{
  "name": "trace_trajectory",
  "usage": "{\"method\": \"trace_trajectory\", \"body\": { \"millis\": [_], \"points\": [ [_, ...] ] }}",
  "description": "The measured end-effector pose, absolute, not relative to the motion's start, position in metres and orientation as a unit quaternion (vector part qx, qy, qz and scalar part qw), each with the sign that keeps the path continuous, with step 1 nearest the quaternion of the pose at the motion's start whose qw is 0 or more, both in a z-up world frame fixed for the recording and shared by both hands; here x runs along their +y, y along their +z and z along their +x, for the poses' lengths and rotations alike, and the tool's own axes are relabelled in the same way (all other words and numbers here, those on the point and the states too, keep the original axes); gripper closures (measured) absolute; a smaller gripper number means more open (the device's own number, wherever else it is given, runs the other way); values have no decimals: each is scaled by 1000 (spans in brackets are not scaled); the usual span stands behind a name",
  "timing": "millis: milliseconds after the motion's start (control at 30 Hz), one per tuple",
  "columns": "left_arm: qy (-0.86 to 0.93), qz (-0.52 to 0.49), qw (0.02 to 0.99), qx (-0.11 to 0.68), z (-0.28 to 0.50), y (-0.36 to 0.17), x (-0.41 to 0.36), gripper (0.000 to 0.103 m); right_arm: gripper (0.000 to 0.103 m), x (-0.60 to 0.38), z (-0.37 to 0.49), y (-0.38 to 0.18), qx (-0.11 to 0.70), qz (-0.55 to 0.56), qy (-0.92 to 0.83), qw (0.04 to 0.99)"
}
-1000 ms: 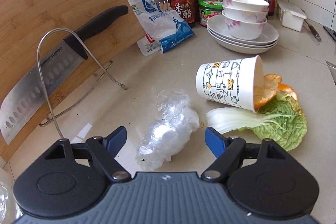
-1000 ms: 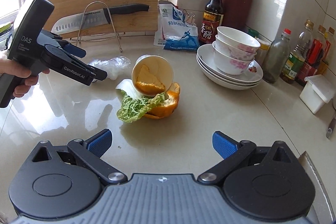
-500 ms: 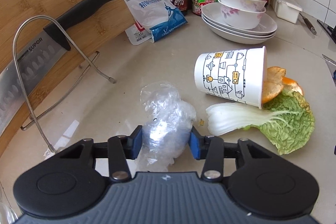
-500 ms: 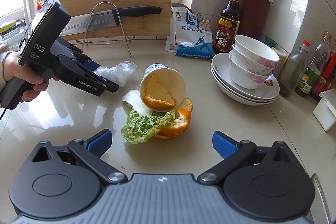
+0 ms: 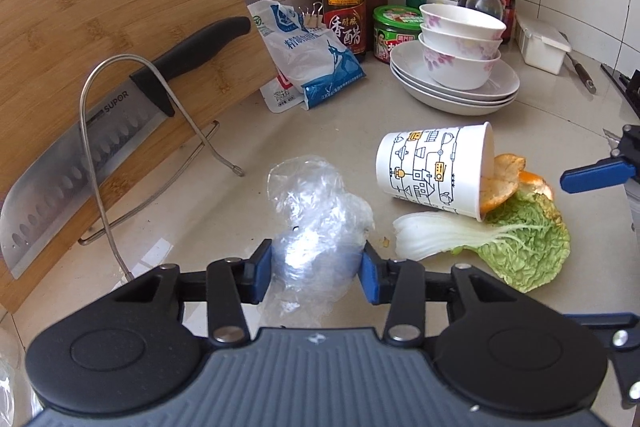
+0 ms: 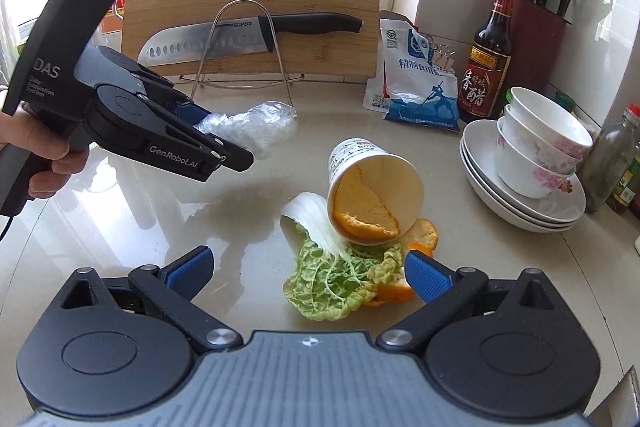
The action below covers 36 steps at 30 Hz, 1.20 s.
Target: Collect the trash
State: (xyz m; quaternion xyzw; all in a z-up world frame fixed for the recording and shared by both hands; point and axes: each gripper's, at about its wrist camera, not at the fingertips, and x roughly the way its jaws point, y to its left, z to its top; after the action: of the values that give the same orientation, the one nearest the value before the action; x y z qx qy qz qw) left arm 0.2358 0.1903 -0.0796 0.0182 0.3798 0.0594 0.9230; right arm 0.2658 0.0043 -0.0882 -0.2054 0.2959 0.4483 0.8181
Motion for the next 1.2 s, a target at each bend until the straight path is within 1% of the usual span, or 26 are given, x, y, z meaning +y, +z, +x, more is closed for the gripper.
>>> {"method": "trace_trajectory", "body": {
  "millis": [167,333,367,600,633,667,800,900,967,1033,1067,1200],
  "points": [
    [62,16,925,374,231,-76,192,60,2,16,276,-98,300,-214,424,827],
    [62,16,926,373,229,-75,190,60,2,0,290,-94,302,-182,398,847],
    [62,16,926,373,229,-75,189,60,6,-4,294,-93,303,-177,390,852],
    [56,21,926,373,232,-73,182,60,20,-34,318,-95,322,-121,351,871],
    [55,22,926,373,234,-73,181,60,23,-35,321,-97,330,-115,348,870],
    [53,23,926,373,234,-73,180,60,29,-36,324,-99,335,-108,344,870],
    [50,27,925,375,237,-73,176,60,38,-36,330,-108,359,-81,348,862],
    [50,29,924,377,238,-74,174,60,48,-32,330,-111,369,-69,367,851],
    [50,30,924,379,239,-74,174,60,66,-29,330,-111,373,-63,376,846],
    [50,31,923,380,239,-74,174,60,68,-28,329,-108,370,-65,374,848],
    [49,32,923,380,239,-74,175,60,72,-29,328,-106,368,-63,374,849],
    [48,35,923,379,239,-73,173,60,83,-37,325,-96,359,-63,375,852]
  ]
}}
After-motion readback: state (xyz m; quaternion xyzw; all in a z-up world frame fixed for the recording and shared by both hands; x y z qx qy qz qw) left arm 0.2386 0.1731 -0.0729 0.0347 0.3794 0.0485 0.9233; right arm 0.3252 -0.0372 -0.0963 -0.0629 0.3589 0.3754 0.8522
